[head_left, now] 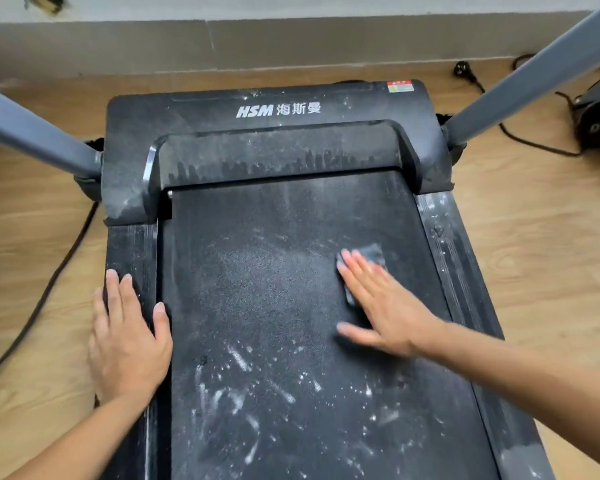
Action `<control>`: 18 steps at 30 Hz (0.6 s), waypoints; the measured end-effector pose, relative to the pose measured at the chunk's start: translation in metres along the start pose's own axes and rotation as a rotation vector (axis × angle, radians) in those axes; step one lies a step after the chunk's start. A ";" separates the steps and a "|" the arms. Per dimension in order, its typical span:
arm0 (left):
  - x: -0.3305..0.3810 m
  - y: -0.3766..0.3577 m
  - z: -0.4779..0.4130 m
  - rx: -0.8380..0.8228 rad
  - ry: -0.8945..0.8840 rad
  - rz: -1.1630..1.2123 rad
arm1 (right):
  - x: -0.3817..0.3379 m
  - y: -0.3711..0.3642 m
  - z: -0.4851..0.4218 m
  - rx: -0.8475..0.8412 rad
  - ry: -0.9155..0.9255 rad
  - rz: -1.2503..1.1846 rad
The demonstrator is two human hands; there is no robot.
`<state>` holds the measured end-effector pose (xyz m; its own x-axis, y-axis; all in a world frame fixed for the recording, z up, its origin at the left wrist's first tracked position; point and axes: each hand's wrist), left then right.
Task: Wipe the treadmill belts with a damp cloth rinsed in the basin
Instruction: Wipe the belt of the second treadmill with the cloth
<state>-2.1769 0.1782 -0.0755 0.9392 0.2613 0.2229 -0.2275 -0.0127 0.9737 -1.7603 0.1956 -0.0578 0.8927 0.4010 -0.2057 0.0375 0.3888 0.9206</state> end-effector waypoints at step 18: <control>0.004 0.004 0.000 -0.002 0.012 0.015 | 0.045 0.067 -0.074 0.300 -0.126 -0.157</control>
<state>-2.1742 0.1787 -0.0711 0.9323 0.2731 0.2371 -0.2424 -0.0146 0.9701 -1.7504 0.3012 -0.0303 0.9131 0.2433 -0.3272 0.2922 0.1693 0.9412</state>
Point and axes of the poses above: each hand's wrist, its own z-axis away from the middle knuckle, its own y-axis out of the back of the hand, x = y × z, and after that the axes turned 3 degrees about -y, right-handed
